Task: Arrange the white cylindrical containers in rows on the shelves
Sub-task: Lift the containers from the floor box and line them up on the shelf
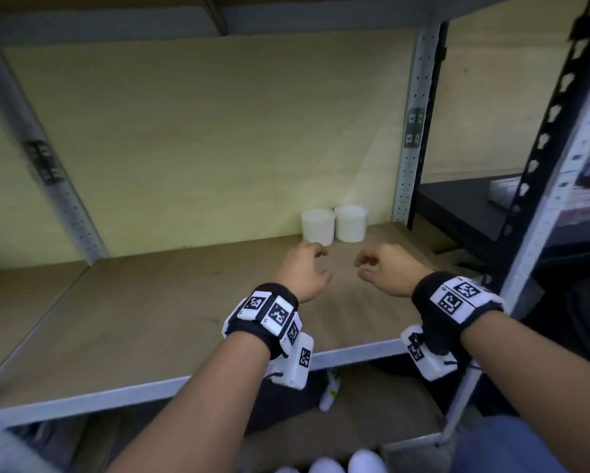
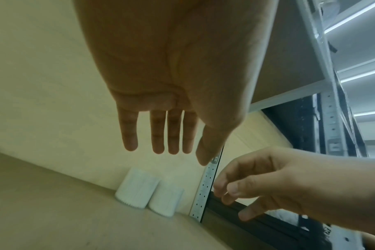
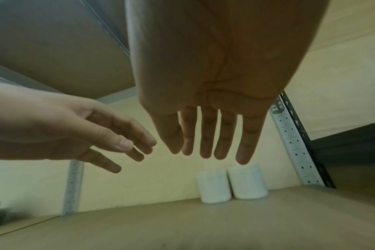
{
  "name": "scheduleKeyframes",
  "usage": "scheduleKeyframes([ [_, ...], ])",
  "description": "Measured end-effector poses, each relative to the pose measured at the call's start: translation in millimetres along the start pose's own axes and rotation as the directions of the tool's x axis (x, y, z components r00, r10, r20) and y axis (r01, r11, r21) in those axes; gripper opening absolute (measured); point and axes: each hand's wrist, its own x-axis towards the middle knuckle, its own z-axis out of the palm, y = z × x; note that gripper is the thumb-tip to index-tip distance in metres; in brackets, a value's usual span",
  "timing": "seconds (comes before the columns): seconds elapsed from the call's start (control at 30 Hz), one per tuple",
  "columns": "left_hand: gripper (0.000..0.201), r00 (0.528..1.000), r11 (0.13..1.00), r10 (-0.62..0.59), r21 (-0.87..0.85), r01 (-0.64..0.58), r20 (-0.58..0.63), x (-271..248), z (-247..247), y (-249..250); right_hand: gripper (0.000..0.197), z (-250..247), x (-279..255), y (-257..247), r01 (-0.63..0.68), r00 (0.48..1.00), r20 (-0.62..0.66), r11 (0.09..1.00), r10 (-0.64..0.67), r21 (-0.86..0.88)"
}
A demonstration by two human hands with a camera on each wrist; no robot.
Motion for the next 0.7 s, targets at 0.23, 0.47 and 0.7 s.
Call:
scheduleKeyframes([
  [0.23, 0.038, 0.999, 0.999, -0.042, 0.025, 0.041, 0.024, -95.0, 3.1, 2.4, 0.025, 21.7, -86.7, -24.5, 0.021, 0.999, 0.045, 0.999, -0.022, 0.033],
  [0.47, 0.034, 0.991, 0.993, -0.120, 0.004, 0.120, 0.063, -157.7, 29.3, -16.4, 0.020, 53.6, -133.5, -40.3, 0.024, 0.995, 0.096, 0.999, -0.028, 0.045],
  [0.7, 0.037, 0.968, 0.977, -0.202, -0.042, 0.210, 0.149, -192.5, 59.8, -53.2, 0.024, 100.4, -146.5, -56.0, 0.009, 0.976, 0.218, 0.999, -0.020, 0.047],
])
